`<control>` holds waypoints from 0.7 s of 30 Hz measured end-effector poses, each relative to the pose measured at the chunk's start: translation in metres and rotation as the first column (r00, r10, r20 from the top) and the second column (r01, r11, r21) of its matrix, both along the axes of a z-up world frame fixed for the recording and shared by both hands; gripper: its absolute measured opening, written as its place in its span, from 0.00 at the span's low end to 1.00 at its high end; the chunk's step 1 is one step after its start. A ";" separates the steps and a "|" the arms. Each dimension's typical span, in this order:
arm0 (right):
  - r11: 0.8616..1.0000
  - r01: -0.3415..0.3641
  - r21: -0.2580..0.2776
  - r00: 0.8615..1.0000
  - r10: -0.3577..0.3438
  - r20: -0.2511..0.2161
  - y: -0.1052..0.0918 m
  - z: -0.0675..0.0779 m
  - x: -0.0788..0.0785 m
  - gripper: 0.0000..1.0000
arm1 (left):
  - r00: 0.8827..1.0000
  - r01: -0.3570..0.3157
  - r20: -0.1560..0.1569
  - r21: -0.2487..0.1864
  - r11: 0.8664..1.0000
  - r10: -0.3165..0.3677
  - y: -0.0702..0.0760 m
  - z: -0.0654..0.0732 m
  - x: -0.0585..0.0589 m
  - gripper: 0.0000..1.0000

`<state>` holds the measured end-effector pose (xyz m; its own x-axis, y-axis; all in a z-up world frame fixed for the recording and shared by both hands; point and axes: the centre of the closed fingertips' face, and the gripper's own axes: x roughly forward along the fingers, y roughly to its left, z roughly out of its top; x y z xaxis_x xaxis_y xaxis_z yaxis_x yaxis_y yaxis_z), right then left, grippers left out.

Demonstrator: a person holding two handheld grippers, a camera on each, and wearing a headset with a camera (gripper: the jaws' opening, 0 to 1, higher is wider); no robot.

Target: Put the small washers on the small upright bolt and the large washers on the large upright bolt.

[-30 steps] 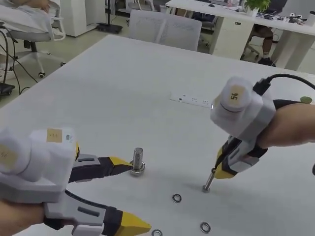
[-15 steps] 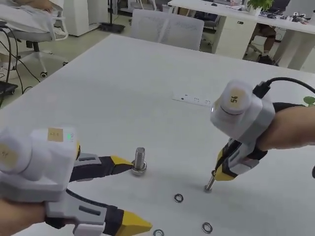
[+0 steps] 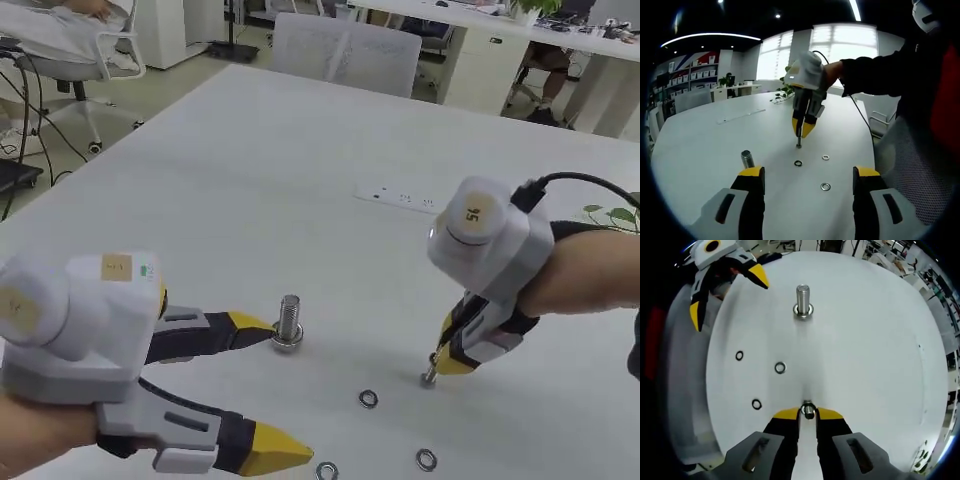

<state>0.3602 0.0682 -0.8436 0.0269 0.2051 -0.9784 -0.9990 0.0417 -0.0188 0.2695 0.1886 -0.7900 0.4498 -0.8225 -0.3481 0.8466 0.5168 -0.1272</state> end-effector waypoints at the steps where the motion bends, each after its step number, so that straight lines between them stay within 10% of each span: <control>1: 1.000 0.000 0.001 1.000 0.000 0.000 0.000 -0.002 0.001 0.13 | 1.000 0.000 0.000 0.000 1.000 0.000 0.000 0.000 0.000 0.71; 21: 1.000 0.010 0.008 1.000 -0.010 -0.016 -0.003 -0.026 0.004 0.14 | 1.000 -0.002 -0.008 0.006 1.000 0.002 -0.001 -0.002 0.000 0.71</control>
